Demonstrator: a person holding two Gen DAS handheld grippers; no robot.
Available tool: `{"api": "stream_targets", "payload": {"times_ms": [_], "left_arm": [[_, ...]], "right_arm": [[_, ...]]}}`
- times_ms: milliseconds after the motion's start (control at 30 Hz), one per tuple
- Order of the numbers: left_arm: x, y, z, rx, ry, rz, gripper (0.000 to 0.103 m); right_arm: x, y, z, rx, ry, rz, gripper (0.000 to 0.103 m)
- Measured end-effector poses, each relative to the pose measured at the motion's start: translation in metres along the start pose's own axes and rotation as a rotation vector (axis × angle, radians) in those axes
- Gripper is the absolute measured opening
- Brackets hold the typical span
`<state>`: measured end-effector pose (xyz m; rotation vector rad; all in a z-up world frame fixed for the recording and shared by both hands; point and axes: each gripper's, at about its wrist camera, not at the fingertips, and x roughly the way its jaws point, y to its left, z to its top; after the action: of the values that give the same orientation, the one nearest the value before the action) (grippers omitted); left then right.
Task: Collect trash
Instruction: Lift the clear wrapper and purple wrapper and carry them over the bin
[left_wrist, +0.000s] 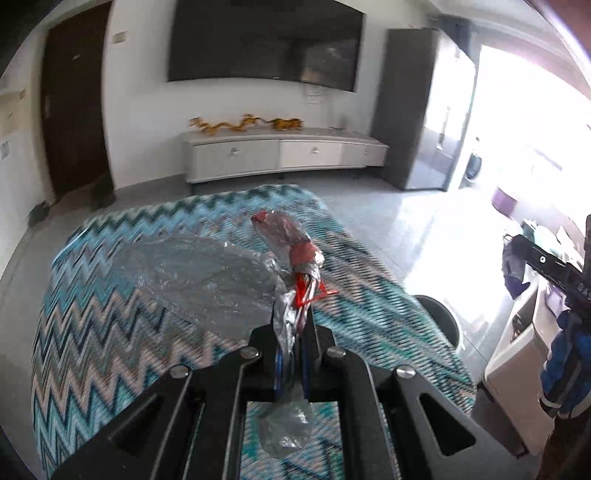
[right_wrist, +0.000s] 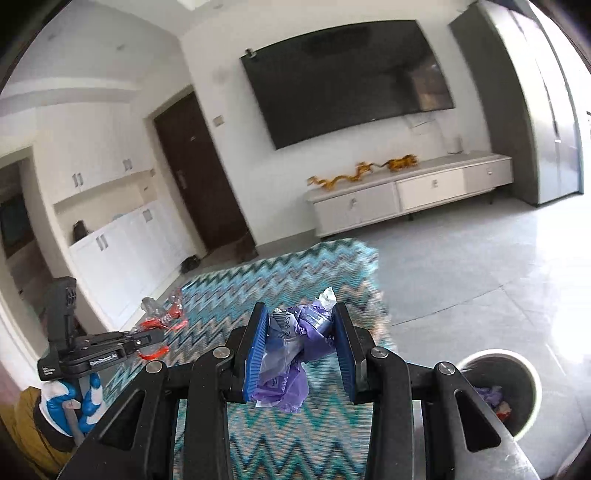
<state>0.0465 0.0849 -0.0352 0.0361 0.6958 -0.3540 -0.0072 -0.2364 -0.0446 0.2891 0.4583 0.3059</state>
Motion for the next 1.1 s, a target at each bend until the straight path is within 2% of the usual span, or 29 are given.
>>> {"api": "stream_targets", "payload": {"times_ms": [200, 533, 833, 1100], "left_arm": [[0.031, -0.067, 0.028, 0.122, 0.023, -0.08, 0.007], [0.095, -0.169, 0.042, 0.254, 0.103, -0.189, 0.007], [0.162, -0.229, 0.039, 0.32, 0.213, -0.243, 0.007], [0.222, -0.263, 0.03, 0.325, 0.31, -0.294, 0.008]], "right_arm": [[-0.02, -0.051, 0.0, 0.066, -0.032, -0.085, 0.035], [-0.027, -0.122, -0.007, 0.15, -0.026, -0.192, 0.035], [-0.007, -0.173, -0.019, 0.22, 0.02, -0.244, 0.035], [0.022, -0.227, -0.036, 0.278, 0.075, -0.281, 0.035]]}}
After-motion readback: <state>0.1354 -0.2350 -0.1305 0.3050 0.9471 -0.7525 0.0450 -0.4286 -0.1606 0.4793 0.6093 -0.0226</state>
